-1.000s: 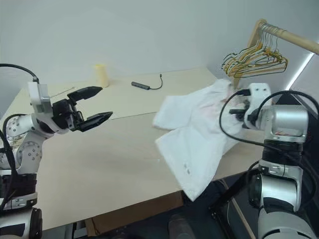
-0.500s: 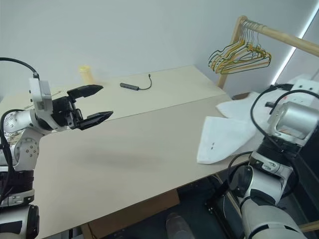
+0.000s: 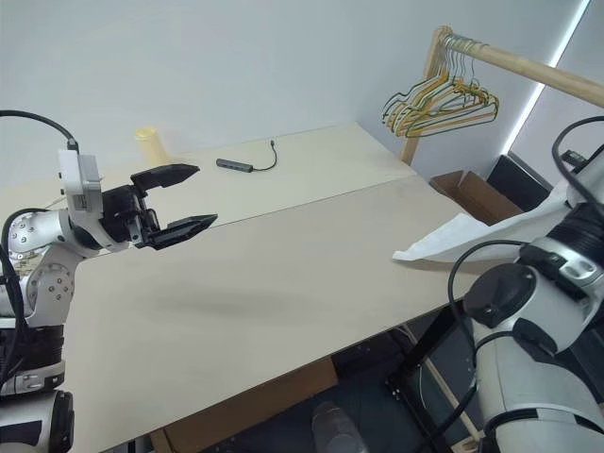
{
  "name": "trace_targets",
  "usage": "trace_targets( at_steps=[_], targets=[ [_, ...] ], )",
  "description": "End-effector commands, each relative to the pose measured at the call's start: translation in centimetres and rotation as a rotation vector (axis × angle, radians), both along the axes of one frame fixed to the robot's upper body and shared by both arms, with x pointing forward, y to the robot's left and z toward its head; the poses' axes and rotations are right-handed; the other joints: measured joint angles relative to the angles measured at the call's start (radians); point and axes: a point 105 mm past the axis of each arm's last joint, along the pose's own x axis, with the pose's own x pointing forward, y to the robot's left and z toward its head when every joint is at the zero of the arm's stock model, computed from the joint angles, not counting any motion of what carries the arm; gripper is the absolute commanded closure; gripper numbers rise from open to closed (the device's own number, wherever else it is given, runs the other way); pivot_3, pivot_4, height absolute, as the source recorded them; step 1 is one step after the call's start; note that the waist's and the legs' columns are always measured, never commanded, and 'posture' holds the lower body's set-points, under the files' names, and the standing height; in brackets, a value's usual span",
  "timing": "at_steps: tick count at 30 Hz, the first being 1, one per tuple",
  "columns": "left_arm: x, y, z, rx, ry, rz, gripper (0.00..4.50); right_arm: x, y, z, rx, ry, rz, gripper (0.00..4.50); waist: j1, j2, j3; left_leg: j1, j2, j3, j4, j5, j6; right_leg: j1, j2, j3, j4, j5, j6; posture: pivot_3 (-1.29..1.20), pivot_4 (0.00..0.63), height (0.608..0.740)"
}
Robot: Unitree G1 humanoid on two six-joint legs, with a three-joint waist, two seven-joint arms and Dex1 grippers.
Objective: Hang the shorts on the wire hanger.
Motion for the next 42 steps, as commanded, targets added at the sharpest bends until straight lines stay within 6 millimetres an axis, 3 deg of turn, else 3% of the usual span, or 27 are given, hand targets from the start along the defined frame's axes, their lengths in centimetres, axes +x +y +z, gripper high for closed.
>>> trace_targets(
  at_steps=[1, 17, 27, 30, 34, 38, 42],
  targets=[
    [-1.0, -0.4, 1.3, -0.025, -0.048, -0.046, 0.01, 0.1, -0.7, 1.6, 0.011, -0.053, -0.009, 4.50, -0.007, 0.000, 0.000, 0.000, 0.000, 0.000, 0.000, 0.000, 0.000, 0.001, 0.000, 0.000, 0.000, -0.001, 0.002, -0.29, 0.000, 0.740],
    [-1.2, -0.6, 1.3, -0.057, -0.072, -0.079, 0.01, 0.6, -2.0, -2.3, 0.040, 0.084, 0.002, 4.50, -0.021, 0.003, 0.004, 0.009, 0.000, 0.002, -0.004, 0.000, 0.000, 0.016, 0.000, 0.002, -0.006, -0.005, 0.008, -0.28, 0.000, 0.740],
    [-1.5, -0.9, 1.4, -0.057, -0.083, -0.106, 0.00, 0.6, -2.6, -1.6, -0.116, 0.126, -0.040, 1.17, -0.020, 0.005, 0.006, 0.009, 0.000, 0.003, -0.006, 0.000, 0.000, 0.016, 0.000, 0.003, -0.007, -0.005, 0.009, -0.27, 0.000, 0.740],
    [-1.6, -0.8, 1.4, -0.063, -0.086, -0.105, 0.00, 0.7, -2.4, -0.8, -0.182, 0.137, -0.055, 0.05, -0.020, 0.005, 0.007, 0.010, 0.000, 0.003, -0.007, 0.000, 0.000, 0.016, 0.000, 0.003, -0.008, -0.005, 0.009, -0.27, 0.000, 0.740],
    [-1.6, -0.9, 1.3, -0.063, -0.088, -0.102, 0.00, 0.9, -1.4, 1.0, -0.371, 0.166, -0.115, 0.05, -0.020, 0.006, 0.007, 0.010, 0.000, 0.004, -0.007, 0.000, 0.000, 0.015, 0.000, 0.004, -0.007, -0.005, 0.009, -0.26, 0.000, 0.740],
    [-1.6, -0.9, 1.3, -0.066, -0.090, -0.096, 0.00, 0.6, 0.2, 5.1, -0.752, 0.179, -0.234, 0.05, -0.015, 0.006, 0.007, 0.009, 0.000, 0.003, -0.007, 0.000, 0.001, 0.014, 0.000, 0.004, -0.007, -0.005, 0.009, -0.25, 0.000, 0.740],
    [-1.8, -0.6, 1.3, -0.064, -0.092, -0.089, 0.00, 0.6, 4.8, 10.6, -1.174, -0.022, -0.284, 0.05, -0.013, 0.007, 0.007, 0.009, 0.000, 0.003, -0.007, 0.000, 0.001, 0.013, 0.000, 0.004, -0.007, -0.005, 0.009, -0.25, 0.000, 0.740]
  ],
)
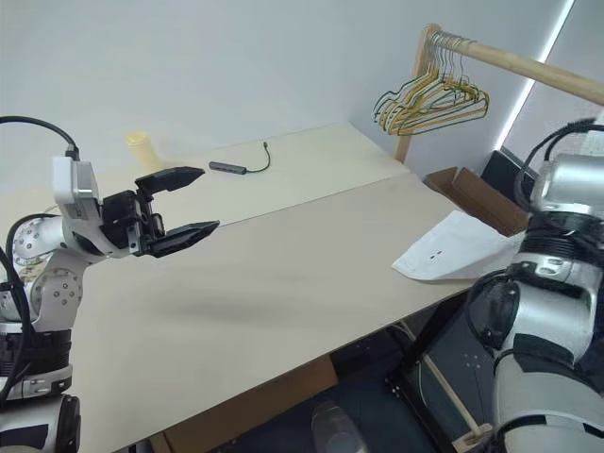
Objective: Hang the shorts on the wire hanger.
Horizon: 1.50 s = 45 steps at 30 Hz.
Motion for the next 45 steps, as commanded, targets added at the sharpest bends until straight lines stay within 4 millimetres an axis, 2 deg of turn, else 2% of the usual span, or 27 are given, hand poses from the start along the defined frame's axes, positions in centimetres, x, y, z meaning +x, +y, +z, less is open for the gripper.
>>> trace_targets(
  at_steps=[1, 3, 5, 8, 10, 11, 12, 15, 19, 26, 29, 36, 45],
  targets=[
    [-0.6, 0.3, 1.1, -0.006, -0.063, 0.015, 0.00, -0.3, 5.1, 6.9, -0.436, -0.182, 0.079, 0.05, -0.002, 0.000, 0.000, 0.000, 0.000, 0.000, 0.000, 0.000, 0.000, 0.000, 0.000, 0.000, 0.000, 0.000, 0.000, -0.24, 0.000, 0.740],
    [-0.6, 0.7, 0.8, 0.004, -0.058, 0.037, 0.00, 1.4, 8.5, 7.1, -0.570, -0.152, 0.223, 0.05, -0.003, 0.000, 0.000, 0.001, 0.000, 0.000, 0.000, 0.000, 0.000, 0.000, 0.000, 0.000, 0.000, 0.000, 0.000, -0.23, 0.000, 0.740],
    [-0.5, 1.0, 0.6, 0.015, -0.052, 0.070, 0.00, 2.9, 10.8, 6.3, -0.610, -0.107, 0.342, 0.05, -0.005, -0.001, 0.000, 0.003, 0.001, 0.000, 0.000, 0.000, 0.000, 0.001, 0.001, 0.000, 0.000, 0.000, 0.000, -0.23, 0.000, 0.740],
    [-0.5, 1.8, -0.4, 0.055, -0.018, 0.139, 0.00, 5.5, 14.9, 3.9, -0.638, -0.009, 0.568, 0.05, -0.004, -0.002, 0.001, 0.010, 0.001, 0.000, 0.000, 0.000, 0.000, 0.002, 0.001, 0.000, 0.001, 0.000, 0.000, -0.20, 0.000, 0.740],
    [-0.6, 2.3, -1.1, 0.076, 0.025, 0.182, 0.00, 6.4, 17.8, 2.6, -0.676, 0.035, 0.722, 0.05, -0.001, -0.002, 0.001, 0.010, 0.001, -0.001, -0.001, 0.000, 0.000, 0.002, 0.001, 0.000, 0.001, 0.000, 0.000, -0.19, 0.000, 0.740],
    [-0.6, 2.5, -1.4, 0.086, 0.041, 0.194, 0.00, 6.6, 18.6, 2.2, -0.683, 0.045, 0.771, 0.05, 0.004, -0.003, 0.001, 0.010, 0.001, -0.001, -0.001, 0.000, 0.000, 0.002, 0.001, 0.000, 0.001, 0.000, 0.000, -0.18, 0.000, 0.740],
    [-0.8, 2.8, -2.5, 0.135, 0.080, 0.222, 0.00, 7.1, 20.7, 0.7, -0.638, 0.079, 0.918, 0.05, 0.010, -0.003, 0.002, 0.009, 0.001, -0.001, -0.001, 0.000, 0.000, 0.001, 0.001, 0.000, 0.001, 0.000, 0.000, -0.17, 0.000, 0.740],
    [-1.6, 3.7, -5.2, 0.246, 0.149, 0.295, 0.00, 6.7, 26.0, -4.1, -0.479, 0.227, 1.341, 0.05, 0.027, -0.004, 0.002, 0.009, 0.002, -0.001, -0.003, 0.000, 0.000, 0.000, 0.001, 0.000, 0.001, 0.000, -0.001, -0.13, 0.000, 0.740],
    [-3.2, 4.7, -7.5, 0.278, 0.217, 0.374, 0.00, 4.2, 29.4, -8.2, -0.467, 0.378, 1.634, 0.05, 0.083, -0.005, 0.003, 0.008, 0.003, -0.003, -0.006, 0.000, 0.000, -0.002, 0.001, -0.003, 0.001, 0.000, -0.002, -0.06, 0.000, 0.740],
    [-6.0, 5.0, -9.6, 0.270, 0.328, 0.435, 0.00, 1.5, 31.2, -13.2, -0.583, 0.604, 1.849, 0.05, 0.222, -0.006, 0.003, 0.002, 0.002, -0.001, -0.006, 0.000, 0.000, -0.009, 0.000, -0.004, 0.001, 0.003, -0.009, 0.05, 0.000, 0.740],
    [-6.7, 4.8, -10.0, 0.247, 0.378, 0.440, 0.00, 0.6, 31.6, -14.6, -0.618, 0.674, 1.917, 0.05, 0.273, -0.007, 0.002, -0.001, 0.002, 0.003, -0.006, 0.000, 0.000, -0.015, 0.001, -0.004, 0.004, 0.002, -0.011, 0.06, 0.000, 0.740],
    [-6.8, 4.8, -10.0, 0.224, 0.388, 0.470, 0.00, 0.5, 31.9, -15.7, -0.627, 0.707, 1.937, 0.05, 0.349, -0.008, 0.002, -0.004, 0.003, 0.008, -0.005, 0.002, -0.001, -0.018, 0.003, -0.005, 0.006, 0.003, -0.016, 0.10, 0.000, 0.740],
    [-6.4, 4.7, -10.1, 0.229, 0.393, 0.479, 0.00, 0.6, 31.7, -15.9, -0.616, 0.712, 1.913, 0.05, 0.381, -0.008, 0.002, -0.004, 0.003, 0.009, -0.005, 0.002, -0.001, -0.018, 0.004, -0.006, 0.005, 0.003, -0.017, 0.08, 0.000, 0.740]
  ],
)
